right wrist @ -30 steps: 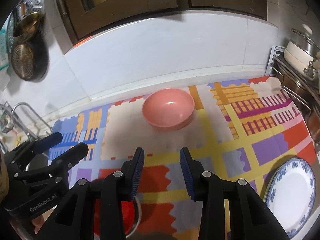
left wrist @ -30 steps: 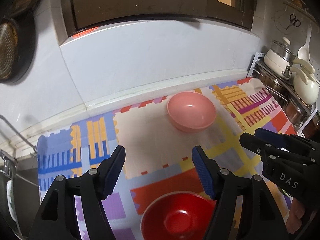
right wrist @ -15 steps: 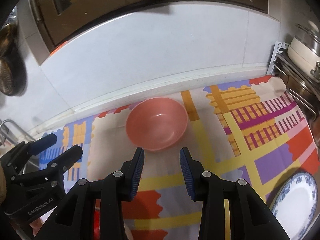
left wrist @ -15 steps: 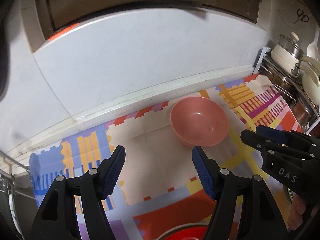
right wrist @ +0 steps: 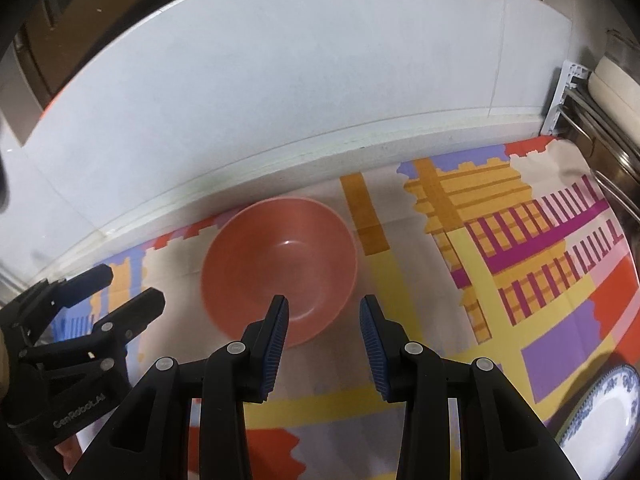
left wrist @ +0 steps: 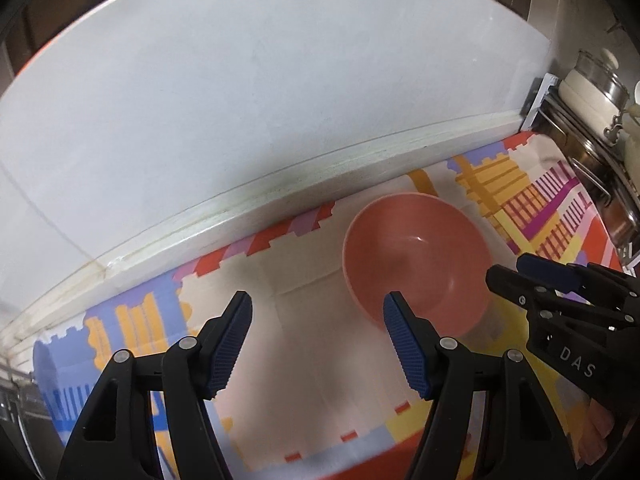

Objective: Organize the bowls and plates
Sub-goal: 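Close the right gripper on the pink bowl's rim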

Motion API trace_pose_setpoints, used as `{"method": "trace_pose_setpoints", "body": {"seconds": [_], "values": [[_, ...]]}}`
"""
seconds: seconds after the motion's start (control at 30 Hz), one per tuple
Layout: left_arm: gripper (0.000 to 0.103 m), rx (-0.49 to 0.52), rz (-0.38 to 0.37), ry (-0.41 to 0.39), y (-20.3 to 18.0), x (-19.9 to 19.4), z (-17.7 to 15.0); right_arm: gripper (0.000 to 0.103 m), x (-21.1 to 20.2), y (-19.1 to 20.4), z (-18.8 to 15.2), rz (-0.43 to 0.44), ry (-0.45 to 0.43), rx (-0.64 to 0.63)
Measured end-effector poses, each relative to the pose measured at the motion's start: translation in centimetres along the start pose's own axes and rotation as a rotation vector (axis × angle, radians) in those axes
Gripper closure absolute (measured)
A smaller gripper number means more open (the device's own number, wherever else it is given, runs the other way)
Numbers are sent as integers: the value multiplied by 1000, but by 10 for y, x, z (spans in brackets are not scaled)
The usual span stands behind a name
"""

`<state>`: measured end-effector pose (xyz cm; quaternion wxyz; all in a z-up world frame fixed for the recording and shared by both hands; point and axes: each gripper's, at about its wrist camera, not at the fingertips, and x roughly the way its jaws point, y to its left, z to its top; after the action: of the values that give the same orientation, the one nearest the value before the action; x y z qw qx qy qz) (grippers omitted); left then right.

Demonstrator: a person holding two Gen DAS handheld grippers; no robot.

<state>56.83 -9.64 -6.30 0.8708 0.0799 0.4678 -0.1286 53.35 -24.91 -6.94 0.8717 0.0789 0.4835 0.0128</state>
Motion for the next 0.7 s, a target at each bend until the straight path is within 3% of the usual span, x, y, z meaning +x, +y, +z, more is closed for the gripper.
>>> {"method": "trace_pose_setpoints", "body": {"seconds": [0.33, 0.57, 0.7], "values": [[42, -5, -34, 48, 0, 41, 8, 65, 30, -9, 9, -14, 40, 27], [56, 2, -46, 92, -3, 59, 9, 66, 43, -14, 9, -12, 59, 52], [67, 1, -70, 113, -5, 67, 9, 75, 47, -14, 8, -3, 70, 52]]}}
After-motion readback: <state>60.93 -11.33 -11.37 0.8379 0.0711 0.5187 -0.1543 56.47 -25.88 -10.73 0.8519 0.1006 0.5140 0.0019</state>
